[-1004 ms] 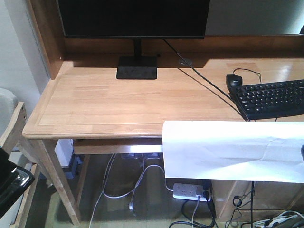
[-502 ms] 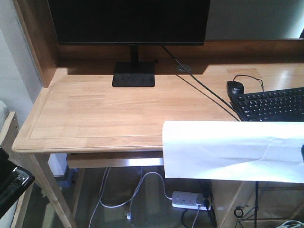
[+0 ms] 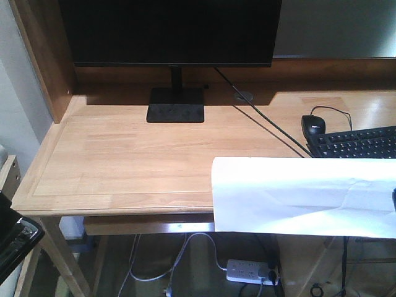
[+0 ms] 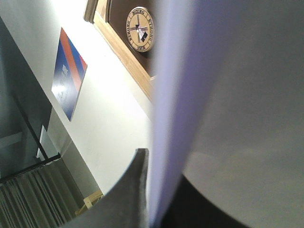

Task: Grab stapler and paper to desk for stapling
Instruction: 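Position the base at the desk in front of the monitor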

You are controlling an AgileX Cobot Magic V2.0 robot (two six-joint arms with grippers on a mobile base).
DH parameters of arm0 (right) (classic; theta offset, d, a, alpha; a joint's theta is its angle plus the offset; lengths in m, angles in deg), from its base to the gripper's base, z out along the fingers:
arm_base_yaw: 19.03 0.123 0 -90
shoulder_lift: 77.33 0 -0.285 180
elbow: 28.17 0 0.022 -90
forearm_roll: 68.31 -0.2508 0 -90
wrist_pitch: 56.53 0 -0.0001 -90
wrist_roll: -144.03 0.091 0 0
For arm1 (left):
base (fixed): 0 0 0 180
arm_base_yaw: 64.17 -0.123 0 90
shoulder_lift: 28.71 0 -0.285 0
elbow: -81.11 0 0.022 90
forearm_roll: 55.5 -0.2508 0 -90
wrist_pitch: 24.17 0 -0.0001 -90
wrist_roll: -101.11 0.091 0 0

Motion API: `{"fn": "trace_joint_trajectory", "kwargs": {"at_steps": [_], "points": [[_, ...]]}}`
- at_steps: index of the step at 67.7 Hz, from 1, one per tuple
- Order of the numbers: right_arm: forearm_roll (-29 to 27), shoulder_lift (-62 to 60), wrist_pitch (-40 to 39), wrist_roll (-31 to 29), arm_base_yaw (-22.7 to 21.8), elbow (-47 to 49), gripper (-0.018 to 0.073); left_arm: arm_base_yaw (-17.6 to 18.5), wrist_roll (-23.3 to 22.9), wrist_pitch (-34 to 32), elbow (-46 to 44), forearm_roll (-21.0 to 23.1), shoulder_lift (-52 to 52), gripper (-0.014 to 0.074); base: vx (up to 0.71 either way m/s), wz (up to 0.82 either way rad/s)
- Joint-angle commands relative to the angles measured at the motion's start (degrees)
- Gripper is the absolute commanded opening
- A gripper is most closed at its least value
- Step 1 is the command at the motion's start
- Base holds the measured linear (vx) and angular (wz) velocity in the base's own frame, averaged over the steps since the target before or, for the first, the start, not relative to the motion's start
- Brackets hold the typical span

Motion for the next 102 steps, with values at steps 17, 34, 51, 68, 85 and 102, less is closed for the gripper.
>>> {"fn": "trace_joint_trajectory", "kwargs": {"at_steps": [17,34,51,68,85,102], "points": [[-1.1,0.2,-6.8,-0.5,0.0,-1.4,-0.0006,0.4,-0.1,-6.6,-1.8,1.3,0.5,-0.0006,0.07,0.0],[-1.1,0.2,-6.8,-0.5,0.0,-1.4,-0.0006,0.4,-0.1,-6.6,-1.8,1.3,0.5,-0.0006,0.05,0.0],[-1.1,0.2,-6.8,-0.5,0.0,-1.4,-0.0006,0.4,-0.1,-6.6,-1.8,1.3,0.5,-0.0006,0.05,0.0],[-1.1,0.2,-6.8,-0.5,0.0,-1.4,-0.0006,0.4,-0.1,-6.6,-1.8,1.3,0.5,-0.0006,0.04,0.0],[-1.1,0.2,-6.8,-0.5,0.0,-1.4,-0.0006,0.4,-0.1,-6.6,-1.8,1.3,0.5,-0.0006,0.04,0.0],[-1.1,0.2,-6.8,-0.5,0.0,-1.4,-0.0006,0.4,-0.1,-6.6,-1.8,1.3,0.5,-0.0006,0.04,0.0]]}}
